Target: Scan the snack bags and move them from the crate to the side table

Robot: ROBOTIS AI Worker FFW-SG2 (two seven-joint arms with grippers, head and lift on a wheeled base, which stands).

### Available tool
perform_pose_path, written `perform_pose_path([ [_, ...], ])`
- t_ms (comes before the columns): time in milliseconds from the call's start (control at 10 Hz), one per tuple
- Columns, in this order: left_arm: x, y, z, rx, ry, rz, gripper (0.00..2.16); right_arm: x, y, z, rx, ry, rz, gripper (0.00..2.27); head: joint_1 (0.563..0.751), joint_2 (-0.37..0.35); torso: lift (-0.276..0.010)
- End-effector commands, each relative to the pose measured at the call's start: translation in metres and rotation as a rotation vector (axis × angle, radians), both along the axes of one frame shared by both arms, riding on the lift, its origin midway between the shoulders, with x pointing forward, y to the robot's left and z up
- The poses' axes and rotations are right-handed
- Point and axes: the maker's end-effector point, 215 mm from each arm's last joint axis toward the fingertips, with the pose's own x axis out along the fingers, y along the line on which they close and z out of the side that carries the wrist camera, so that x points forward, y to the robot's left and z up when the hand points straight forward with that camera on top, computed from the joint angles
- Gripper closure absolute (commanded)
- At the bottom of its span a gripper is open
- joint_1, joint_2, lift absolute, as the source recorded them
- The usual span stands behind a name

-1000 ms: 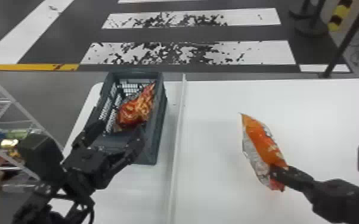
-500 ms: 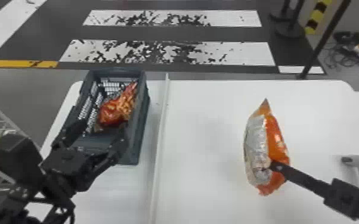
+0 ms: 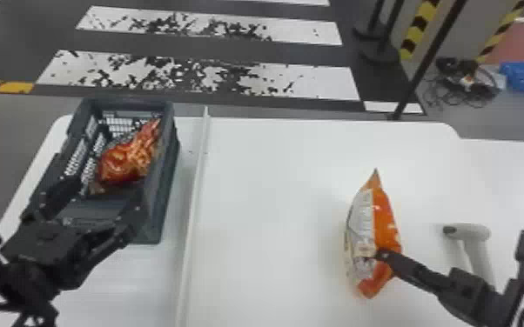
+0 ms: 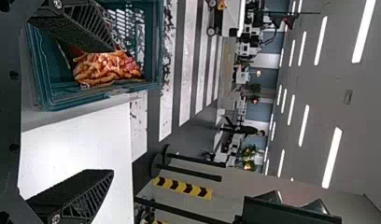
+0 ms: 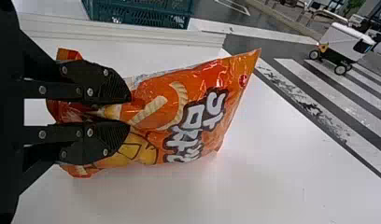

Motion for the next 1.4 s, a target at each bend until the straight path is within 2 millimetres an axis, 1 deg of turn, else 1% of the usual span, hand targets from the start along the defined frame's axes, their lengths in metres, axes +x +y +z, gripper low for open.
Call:
perform_pose_path([
  [0,-0.003,-0.004,0.001,-0.005,0.001,-0.012,0.07,0.002,-0.011,-0.007,-0.048,0.013,-0.011,0.05,0.695,-0.094,-0.087],
  [200,-0.005,-0.007,0.003,-0.007,-0.001,-0.018,0.07,0.009,-0.033,-0.02,-0.097,0.034,-0.049,0.06,0.695,-0.136,-0.087],
  [300,-0.005,-0.009,0.003,-0.007,-0.002,-0.02,0.07,0.021,-0.056,-0.022,-0.136,0.012,-0.099,0.07,0.695,-0.146,-0.087],
  [400,-0.005,-0.012,0.003,-0.006,-0.001,-0.025,0.07,0.031,-0.079,-0.022,-0.185,-0.01,-0.133,0.08,0.695,-0.173,-0.087],
  [500,-0.006,-0.014,0.002,-0.004,0.0,-0.028,0.07,0.047,-0.111,-0.016,-0.259,-0.065,-0.169,0.08,0.695,-0.206,-0.087],
  [600,-0.006,-0.014,0.003,-0.003,0.001,-0.028,0.07,0.06,-0.126,-0.004,-0.291,-0.129,-0.165,0.07,0.695,-0.248,-0.087],
  [700,-0.006,-0.015,0.002,-0.002,0.003,-0.031,0.07,0.068,-0.125,0.014,-0.249,-0.209,-0.141,0.06,0.695,-0.277,-0.087],
  [800,-0.007,-0.018,0.001,0.003,0.004,-0.034,0.07,0.077,-0.126,0.037,-0.225,-0.303,-0.134,0.06,0.695,-0.282,-0.087],
  [900,-0.006,-0.018,0.001,0.004,0.004,-0.032,0.07,0.079,-0.122,0.058,-0.178,-0.38,-0.114,0.06,0.695,-0.285,-0.087],
  [1000,-0.006,-0.018,0.001,0.003,0.004,-0.033,0.07,0.081,-0.113,0.074,-0.138,-0.442,-0.087,0.07,0.695,-0.284,-0.087],
  [1100,-0.006,-0.021,-0.002,0.003,0.007,-0.034,0.07,0.084,-0.1,0.08,-0.122,-0.477,-0.069,0.29,0.695,-0.276,-0.087],
  [1200,-0.006,-0.021,-0.002,0.005,0.006,-0.034,0.07,0.09,-0.09,0.084,-0.129,-0.522,-0.064,1.14,0.695,-0.271,-0.087],
  [1300,-0.006,-0.022,-0.001,0.003,0.005,-0.036,0.07,0.091,-0.079,0.077,-0.124,-0.513,-0.051,2.17,0.695,-0.26,-0.087],
])
